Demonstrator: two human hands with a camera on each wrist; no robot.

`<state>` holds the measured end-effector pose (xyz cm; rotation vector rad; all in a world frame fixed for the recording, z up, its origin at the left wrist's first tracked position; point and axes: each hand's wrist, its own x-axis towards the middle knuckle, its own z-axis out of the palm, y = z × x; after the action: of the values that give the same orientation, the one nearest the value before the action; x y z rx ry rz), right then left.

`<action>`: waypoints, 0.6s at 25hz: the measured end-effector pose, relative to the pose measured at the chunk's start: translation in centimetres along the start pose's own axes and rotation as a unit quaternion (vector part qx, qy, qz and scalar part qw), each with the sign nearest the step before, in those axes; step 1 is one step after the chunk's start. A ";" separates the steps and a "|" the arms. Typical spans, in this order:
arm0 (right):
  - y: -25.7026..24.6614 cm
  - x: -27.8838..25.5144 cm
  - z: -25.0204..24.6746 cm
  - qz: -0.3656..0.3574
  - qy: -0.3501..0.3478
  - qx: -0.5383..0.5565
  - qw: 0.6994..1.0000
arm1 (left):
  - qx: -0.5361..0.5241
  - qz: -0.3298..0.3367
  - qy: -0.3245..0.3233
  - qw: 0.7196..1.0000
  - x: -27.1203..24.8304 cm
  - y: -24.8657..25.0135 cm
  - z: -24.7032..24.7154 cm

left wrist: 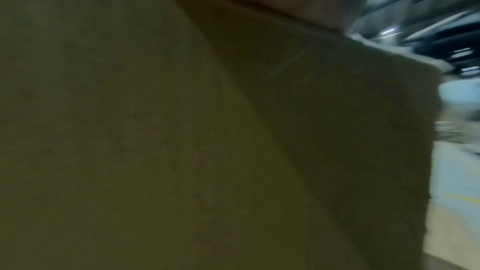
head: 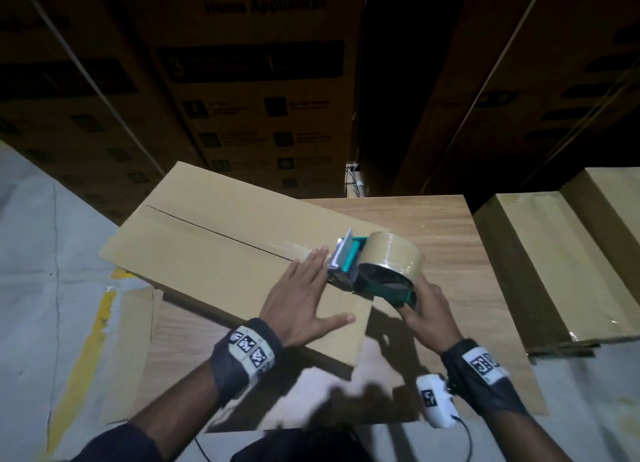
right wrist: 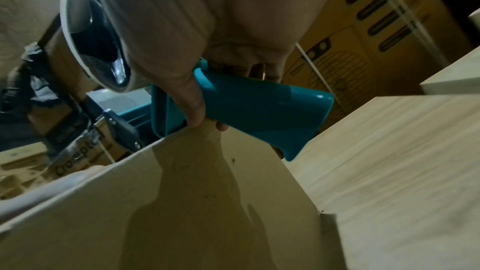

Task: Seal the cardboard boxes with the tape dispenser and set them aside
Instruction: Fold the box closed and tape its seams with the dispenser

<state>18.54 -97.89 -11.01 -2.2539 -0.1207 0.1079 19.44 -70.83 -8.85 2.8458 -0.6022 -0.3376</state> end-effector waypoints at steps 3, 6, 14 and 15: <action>-1.7 1.6 2.2 -0.021 -0.009 -0.007 1.000 | 0.021 -0.104 0.034 0.994 -1.5 -5.9 -1.2; -2.4 2.1 1.7 -0.042 -0.026 0.018 0.999 | 0.026 -0.177 0.054 0.982 -3.0 -11.1 -2.1; -10.6 2.3 -4.2 -0.122 -0.068 0.040 0.989 | 0.021 -0.249 0.063 0.966 -3.0 -14.6 -3.0; -11.7 2.6 -4.8 -0.132 -0.072 0.042 0.988 | 0.017 -0.255 0.071 0.964 -3.0 -14.6 -3.0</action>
<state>21.08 -93.93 0.98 -2.1246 -0.4814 0.1297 22.93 -56.04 -9.17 2.9870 0.1643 -0.1984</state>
